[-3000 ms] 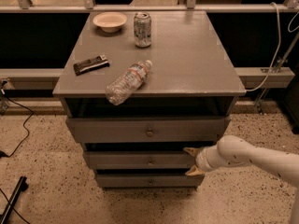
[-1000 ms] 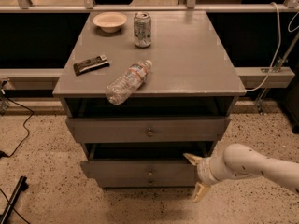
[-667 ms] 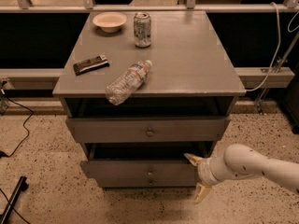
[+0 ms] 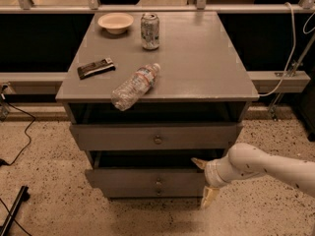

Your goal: Open middle drawer

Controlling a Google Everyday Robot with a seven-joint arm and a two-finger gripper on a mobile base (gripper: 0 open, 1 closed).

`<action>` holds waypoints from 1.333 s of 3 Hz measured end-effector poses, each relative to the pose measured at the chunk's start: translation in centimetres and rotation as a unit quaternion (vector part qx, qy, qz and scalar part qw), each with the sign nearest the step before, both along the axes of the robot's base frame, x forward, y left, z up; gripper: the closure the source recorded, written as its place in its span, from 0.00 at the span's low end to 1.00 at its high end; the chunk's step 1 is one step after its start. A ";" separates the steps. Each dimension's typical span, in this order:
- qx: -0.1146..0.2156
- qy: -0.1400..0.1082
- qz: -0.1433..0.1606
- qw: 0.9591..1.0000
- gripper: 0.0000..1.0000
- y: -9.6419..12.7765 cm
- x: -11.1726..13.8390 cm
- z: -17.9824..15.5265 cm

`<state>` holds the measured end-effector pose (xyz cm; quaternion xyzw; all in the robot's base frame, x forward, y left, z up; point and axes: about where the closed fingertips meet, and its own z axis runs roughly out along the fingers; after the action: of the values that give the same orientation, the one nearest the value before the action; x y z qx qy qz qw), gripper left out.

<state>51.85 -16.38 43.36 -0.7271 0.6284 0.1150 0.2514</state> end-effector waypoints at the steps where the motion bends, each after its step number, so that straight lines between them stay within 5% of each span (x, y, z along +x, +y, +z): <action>1: -0.012 0.011 -0.006 1.000 0.00 -0.2 1.0 -1.4; 2: -0.020 0.025 -0.016 0.999 0.15 -0.8 0.9 -2.6; 4: -0.026 0.046 -0.025 0.998 0.24 -1.5 -0.2 -3.5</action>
Offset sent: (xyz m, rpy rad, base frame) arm 0.0083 -0.0190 -0.0373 -0.0613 0.0835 -0.0628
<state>51.61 -17.86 39.83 -0.7118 0.6597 0.1256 0.2058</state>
